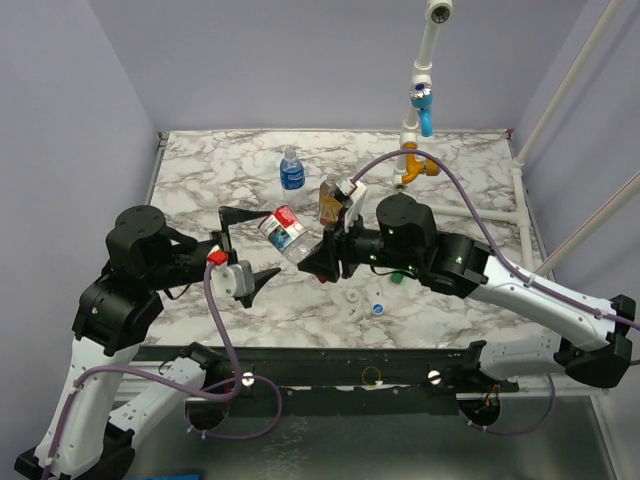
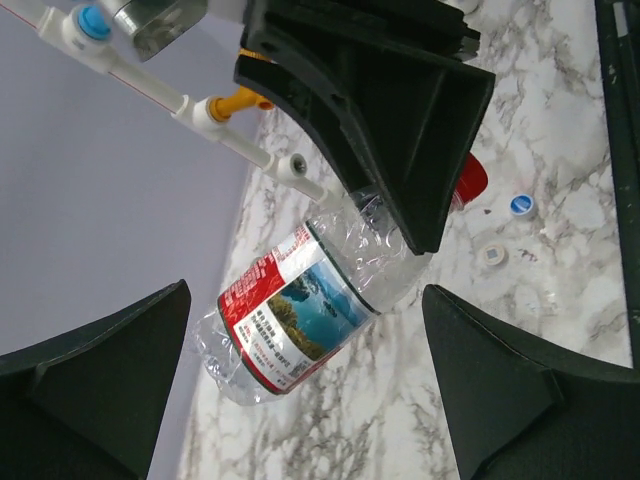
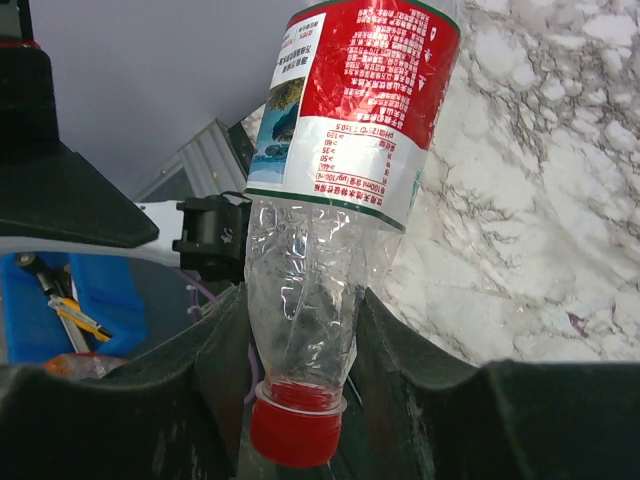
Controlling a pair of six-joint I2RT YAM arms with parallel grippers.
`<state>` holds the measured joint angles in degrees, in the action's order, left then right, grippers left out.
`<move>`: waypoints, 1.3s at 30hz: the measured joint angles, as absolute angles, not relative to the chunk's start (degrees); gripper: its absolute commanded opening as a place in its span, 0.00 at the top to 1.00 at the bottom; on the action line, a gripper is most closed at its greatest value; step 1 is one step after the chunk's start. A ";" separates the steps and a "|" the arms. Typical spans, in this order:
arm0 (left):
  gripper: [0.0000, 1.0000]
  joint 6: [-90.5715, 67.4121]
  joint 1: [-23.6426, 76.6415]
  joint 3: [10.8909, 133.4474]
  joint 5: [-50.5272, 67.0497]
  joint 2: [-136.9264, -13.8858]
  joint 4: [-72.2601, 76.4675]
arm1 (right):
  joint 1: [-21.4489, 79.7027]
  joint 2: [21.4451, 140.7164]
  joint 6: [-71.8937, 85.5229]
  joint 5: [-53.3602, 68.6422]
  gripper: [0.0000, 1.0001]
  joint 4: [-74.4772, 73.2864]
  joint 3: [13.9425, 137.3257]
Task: Unscrew the bottle caps
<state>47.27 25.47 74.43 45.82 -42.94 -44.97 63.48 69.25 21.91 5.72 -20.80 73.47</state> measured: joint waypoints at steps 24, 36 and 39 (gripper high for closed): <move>0.01 85.45 25.47 62.11 42.35 -37.54 -49.30 | 63.44 85.43 11.40 16.49 0.63 -36.71 94.50; 0.27 79.68 25.47 62.63 42.35 -40.84 -49.15 | 65.69 88.66 7.86 16.91 0.65 -38.79 99.59; 0.46 78.63 25.47 63.22 42.06 -42.19 -50.28 | 65.54 89.36 7.40 15.92 0.64 -39.11 99.68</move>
